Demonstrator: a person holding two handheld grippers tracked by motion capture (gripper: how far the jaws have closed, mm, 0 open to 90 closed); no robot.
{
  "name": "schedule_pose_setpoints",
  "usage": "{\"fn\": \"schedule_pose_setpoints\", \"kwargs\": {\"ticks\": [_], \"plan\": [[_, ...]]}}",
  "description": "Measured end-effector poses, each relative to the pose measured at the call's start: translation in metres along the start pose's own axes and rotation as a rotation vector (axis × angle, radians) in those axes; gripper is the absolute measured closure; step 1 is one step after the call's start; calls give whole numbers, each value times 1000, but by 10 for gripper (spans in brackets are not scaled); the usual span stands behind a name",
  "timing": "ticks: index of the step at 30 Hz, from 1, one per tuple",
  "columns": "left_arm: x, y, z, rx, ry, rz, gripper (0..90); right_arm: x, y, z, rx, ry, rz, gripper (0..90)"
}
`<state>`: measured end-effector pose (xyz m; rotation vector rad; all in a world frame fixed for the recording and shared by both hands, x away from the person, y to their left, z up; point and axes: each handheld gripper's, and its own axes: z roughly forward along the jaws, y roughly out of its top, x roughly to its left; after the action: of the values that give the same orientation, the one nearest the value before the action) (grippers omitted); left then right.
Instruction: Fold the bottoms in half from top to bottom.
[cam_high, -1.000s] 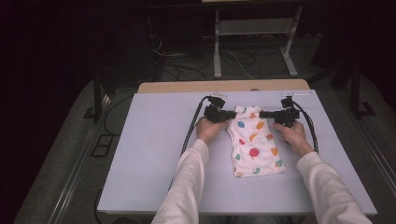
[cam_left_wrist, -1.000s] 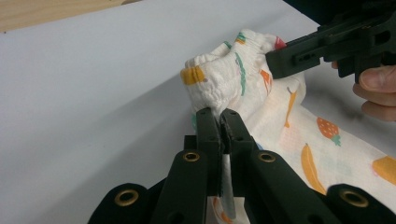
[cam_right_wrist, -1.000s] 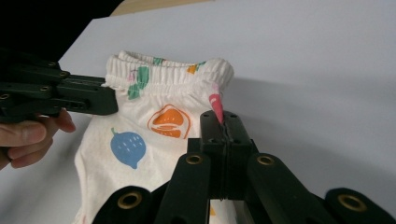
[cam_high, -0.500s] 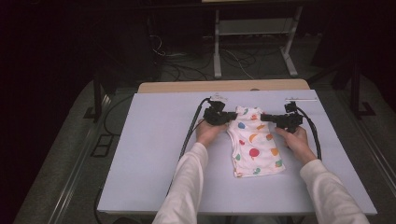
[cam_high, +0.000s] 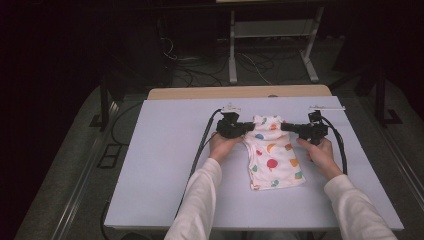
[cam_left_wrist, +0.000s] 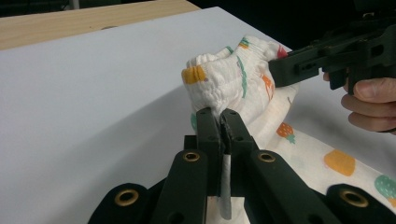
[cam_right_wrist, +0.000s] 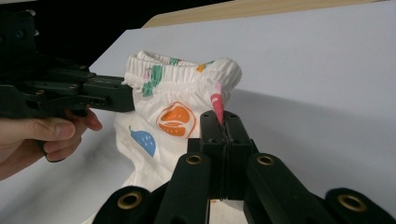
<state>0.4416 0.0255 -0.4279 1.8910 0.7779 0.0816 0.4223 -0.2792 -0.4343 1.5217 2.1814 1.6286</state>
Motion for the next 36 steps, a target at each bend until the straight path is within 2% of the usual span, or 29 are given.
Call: {"fn": "schedule_pose_setpoints", "kwargs": {"ticks": [12,15,18,29,36], "plan": [[-15,-7,-8,-9,-13,7,865,8,-9,-11,-3,-6,-4,879],[-20,-8,-10,-11,-20,11,864,13,-12,-15,1,-16,-25,879],[-26,-10,-11,-10,-29,23,865,14,-13,-18,4,-20,-24,879],[-32,-15,-13,8,-36,29,863,16,-20,-22,12,-21,-28,879],[-41,-20,-16,23,-45,41,863,19,-26,-26,24,-16,-27,879]]}}
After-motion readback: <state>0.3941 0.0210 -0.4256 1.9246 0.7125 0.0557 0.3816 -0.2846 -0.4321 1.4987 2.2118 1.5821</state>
